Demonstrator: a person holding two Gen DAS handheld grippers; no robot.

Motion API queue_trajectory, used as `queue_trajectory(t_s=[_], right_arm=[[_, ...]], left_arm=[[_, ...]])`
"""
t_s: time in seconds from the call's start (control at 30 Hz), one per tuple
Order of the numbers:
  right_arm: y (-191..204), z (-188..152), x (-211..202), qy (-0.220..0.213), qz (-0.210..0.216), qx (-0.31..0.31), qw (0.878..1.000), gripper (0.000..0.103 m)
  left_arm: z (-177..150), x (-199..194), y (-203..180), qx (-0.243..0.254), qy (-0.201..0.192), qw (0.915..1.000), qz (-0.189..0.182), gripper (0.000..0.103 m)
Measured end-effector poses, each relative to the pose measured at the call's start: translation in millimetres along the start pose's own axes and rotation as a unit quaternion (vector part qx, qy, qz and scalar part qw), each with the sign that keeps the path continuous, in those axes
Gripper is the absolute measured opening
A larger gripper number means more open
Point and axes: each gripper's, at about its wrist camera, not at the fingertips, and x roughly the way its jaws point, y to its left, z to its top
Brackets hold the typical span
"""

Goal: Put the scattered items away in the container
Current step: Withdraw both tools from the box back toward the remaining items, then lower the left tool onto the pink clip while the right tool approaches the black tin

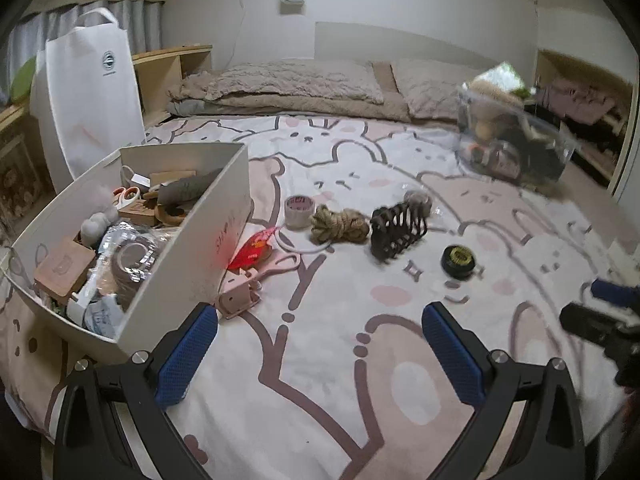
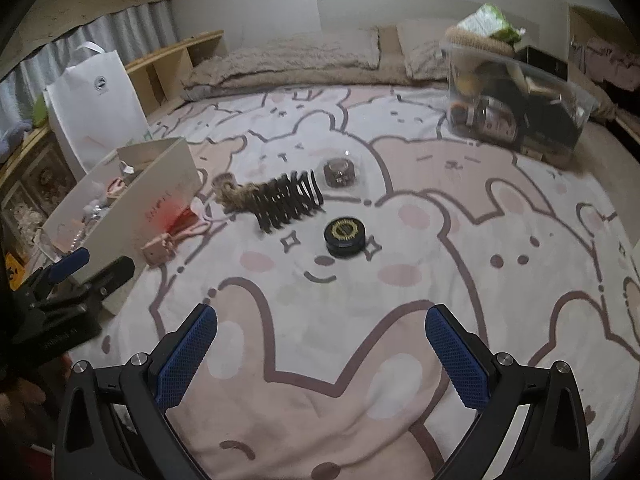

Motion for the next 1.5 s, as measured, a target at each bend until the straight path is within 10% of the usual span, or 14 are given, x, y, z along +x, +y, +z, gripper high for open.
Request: queue_trajectory(t_s=[0.57, 1.07, 1.5], right_arm=[[-15.5, 8.2, 75.0, 0.048, 0.018, 0.033, 0.998, 0.103], [-23.0, 17.2, 100.5, 0.055, 0.019, 0.039, 0.998, 0.103], [-23.0, 12.5, 108.1, 0.068, 0.015, 0.041, 0.997, 0.103]], left_arm=[[-1.9, 68.8, -6.7, 0.086, -0.013, 0.9866, 0.138, 0.103], [1.6, 121.2, 3.7, 0.045, 0.05, 0.9848, 0.16, 0.103], [0.0, 147.8, 10.5, 0.001, 0.099, 0.9654, 0.241, 0.103]])
